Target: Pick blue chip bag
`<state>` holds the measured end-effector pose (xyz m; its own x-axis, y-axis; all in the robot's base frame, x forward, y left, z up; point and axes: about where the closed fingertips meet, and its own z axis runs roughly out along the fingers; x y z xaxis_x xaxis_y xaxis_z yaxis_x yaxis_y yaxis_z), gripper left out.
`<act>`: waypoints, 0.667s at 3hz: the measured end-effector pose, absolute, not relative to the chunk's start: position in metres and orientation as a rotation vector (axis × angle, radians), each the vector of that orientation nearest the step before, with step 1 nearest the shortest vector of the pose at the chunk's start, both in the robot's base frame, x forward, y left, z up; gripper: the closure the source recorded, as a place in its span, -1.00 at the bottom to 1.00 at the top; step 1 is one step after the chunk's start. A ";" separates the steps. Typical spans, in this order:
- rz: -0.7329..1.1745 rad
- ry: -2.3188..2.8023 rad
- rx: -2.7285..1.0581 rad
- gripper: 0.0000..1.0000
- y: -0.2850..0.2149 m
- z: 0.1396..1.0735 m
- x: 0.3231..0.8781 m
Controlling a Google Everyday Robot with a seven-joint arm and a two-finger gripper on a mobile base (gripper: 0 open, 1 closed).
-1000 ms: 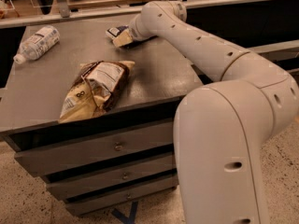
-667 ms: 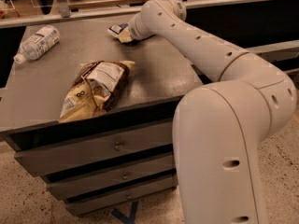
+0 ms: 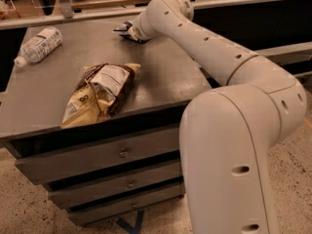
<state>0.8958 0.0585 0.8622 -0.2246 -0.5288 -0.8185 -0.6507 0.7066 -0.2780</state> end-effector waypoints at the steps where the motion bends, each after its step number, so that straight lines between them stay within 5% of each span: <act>1: 0.190 1.851 -0.906 1.00 0.057 0.878 0.889; 2: 0.265 1.750 -0.902 1.00 0.057 0.913 0.872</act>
Offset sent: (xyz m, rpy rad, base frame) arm -0.0591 -0.0127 0.1167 0.2565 -0.1969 0.1739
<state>0.8718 0.0571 0.9126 -0.1148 -0.4393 -0.8910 -0.6834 0.6858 -0.2501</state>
